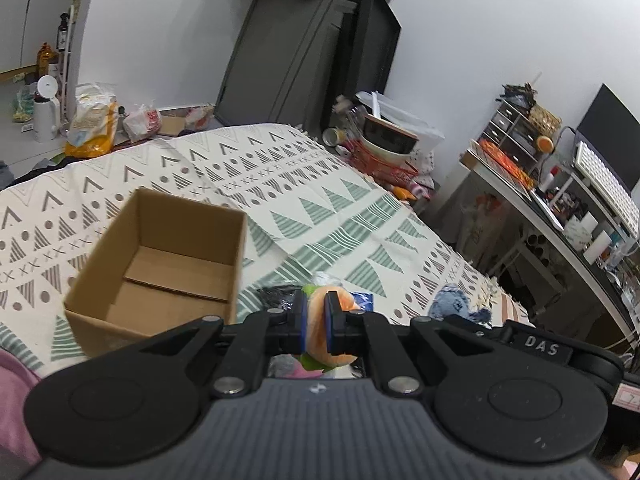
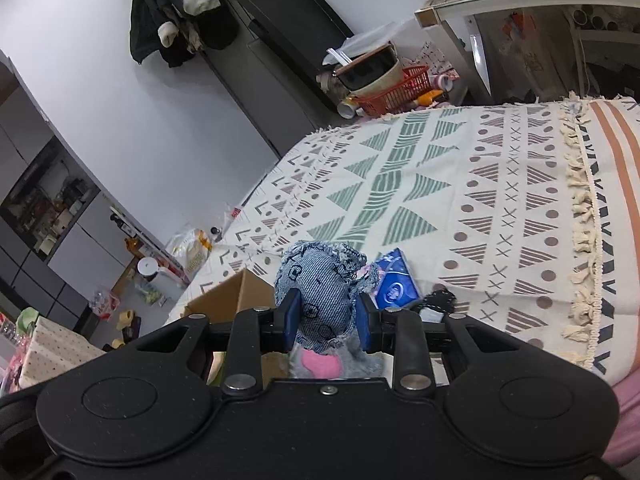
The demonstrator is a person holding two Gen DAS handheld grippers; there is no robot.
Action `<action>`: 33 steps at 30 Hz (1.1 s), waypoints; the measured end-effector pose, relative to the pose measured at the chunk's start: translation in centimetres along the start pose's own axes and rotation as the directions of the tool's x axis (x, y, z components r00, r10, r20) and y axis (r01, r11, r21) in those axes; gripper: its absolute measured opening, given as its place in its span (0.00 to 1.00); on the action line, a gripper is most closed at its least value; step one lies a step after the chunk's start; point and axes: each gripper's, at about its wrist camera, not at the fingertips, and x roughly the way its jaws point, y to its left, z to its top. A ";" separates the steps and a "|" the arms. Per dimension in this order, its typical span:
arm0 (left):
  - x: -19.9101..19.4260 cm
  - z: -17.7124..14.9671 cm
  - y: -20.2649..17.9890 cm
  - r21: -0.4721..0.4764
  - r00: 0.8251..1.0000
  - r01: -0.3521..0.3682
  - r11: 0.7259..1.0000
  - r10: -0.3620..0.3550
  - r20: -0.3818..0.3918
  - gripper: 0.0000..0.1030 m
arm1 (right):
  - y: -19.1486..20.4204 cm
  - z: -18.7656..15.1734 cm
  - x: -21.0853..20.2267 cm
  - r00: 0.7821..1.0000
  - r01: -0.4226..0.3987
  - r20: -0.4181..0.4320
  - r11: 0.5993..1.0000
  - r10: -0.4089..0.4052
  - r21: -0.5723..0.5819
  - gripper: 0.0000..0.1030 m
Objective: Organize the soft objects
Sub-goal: 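Carry the burger plush in the left gripper while the right gripper carries the denim plush over the box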
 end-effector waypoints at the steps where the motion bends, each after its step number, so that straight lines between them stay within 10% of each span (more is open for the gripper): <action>1: -0.1 0.2 0.4 -0.006 1.000 -0.002 1.000 0.002 0.003 0.07 | 0.4 0.0 -0.1 1.000 -0.001 0.007 1.000 0.001 -0.002 0.28; 33: 4.3 8.0 14.9 -0.136 0.994 -0.102 0.985 0.105 0.012 0.08 | 13.4 -0.7 8.4 0.991 -0.063 -0.125 0.989 0.046 -0.131 0.28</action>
